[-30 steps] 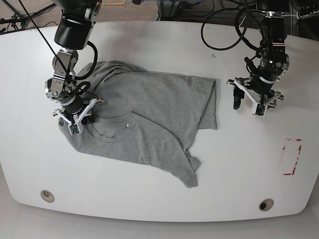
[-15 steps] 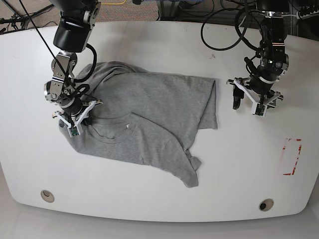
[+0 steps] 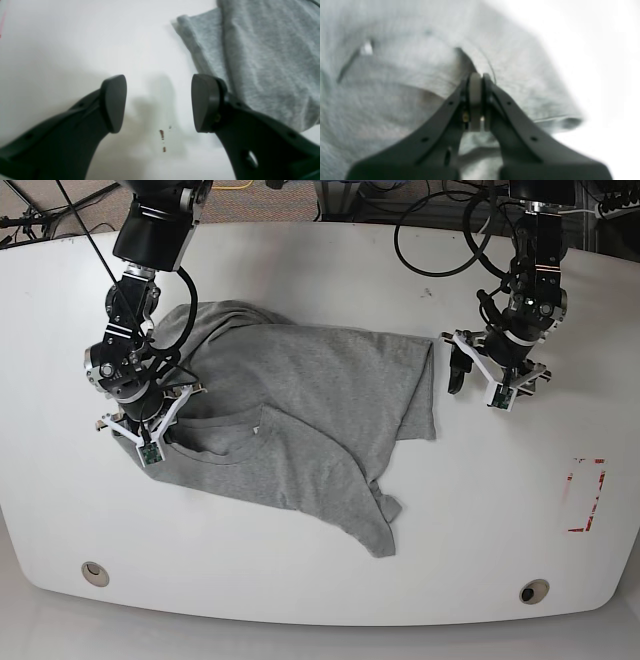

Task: Fold the T-shirt properly

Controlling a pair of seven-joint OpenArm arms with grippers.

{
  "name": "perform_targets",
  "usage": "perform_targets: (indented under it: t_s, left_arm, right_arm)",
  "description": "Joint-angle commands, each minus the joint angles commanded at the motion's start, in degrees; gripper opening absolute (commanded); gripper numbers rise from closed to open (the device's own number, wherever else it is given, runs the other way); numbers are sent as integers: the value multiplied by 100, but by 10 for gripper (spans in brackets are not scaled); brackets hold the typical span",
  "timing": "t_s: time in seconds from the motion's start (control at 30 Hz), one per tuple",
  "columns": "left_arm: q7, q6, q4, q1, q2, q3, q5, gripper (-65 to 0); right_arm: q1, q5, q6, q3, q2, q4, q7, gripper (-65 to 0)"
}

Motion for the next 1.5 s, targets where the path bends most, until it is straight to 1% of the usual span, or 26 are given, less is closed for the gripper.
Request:
perform_targets:
  t_s: [0.13, 0.2, 0.3, 0.5, 0.7, 0.8, 0.97, 1.03, 1.1, 1.2, 1.27, 1.4, 1.5]
  left_arm:
    - [0, 0, 0, 0, 26, 105, -9, -275]
    - [0, 0, -9, 0, 149, 132, 0, -275]
    - [0, 0, -9, 0, 246, 141, 9, -275]
    - [0, 0, -18, 0, 404, 141, 9, -274]
    - [0, 0, -35, 26, 571, 141, -9, -272]
    - [0, 0, -255, 0, 659, 141, -18, -272]
    - [-9, 0, -615, -26, 765, 141, -35, -269]
    - [-9, 0, -651, -79, 844, 141, -35, -246]
    - [-9, 0, -677, -105, 905, 141, -35, -194]
    - [-9, 0, -686, -123, 993, 132, -18, -92]
    - [-9, 0, -686, -123, 1011, 132, -18, -69]
    - [-9, 0, -703, -132, 1020, 149, -18, -108]
    - [-9, 0, -826, -220, 1020, 360, -26, -140]
  right_arm:
    - [0, 0, 0, -167, -88, 308, -229, -650]
    - [0, 0, 0, -264, -88, 475, -299, -650]
    - [35, -9, -18, -352, -105, 659, -387, -650]
    - [264, -9, -35, -431, -114, 862, -475, -650]
    - [527, -9, -26, -440, -79, 993, -686, -650]
    - [615, -9, -18, -440, -70, 1029, -809, -650]
    - [756, -9, -9, -440, -18, 1029, -853, -650]
    - [756, -9, -9, -448, 0, 1029, -853, -650]
    - [756, -9, -9, -448, 0, 1029, -853, -650]
    - [756, -9, -9, -448, 0, 1029, -853, -650]
    - [756, -9, -9, -448, 0, 1029, -844, -650]
    - [756, -9, -9, -448, 0, 1029, -844, -650]
    - [756, -9, -9, -448, 0, 1029, -844, -650]
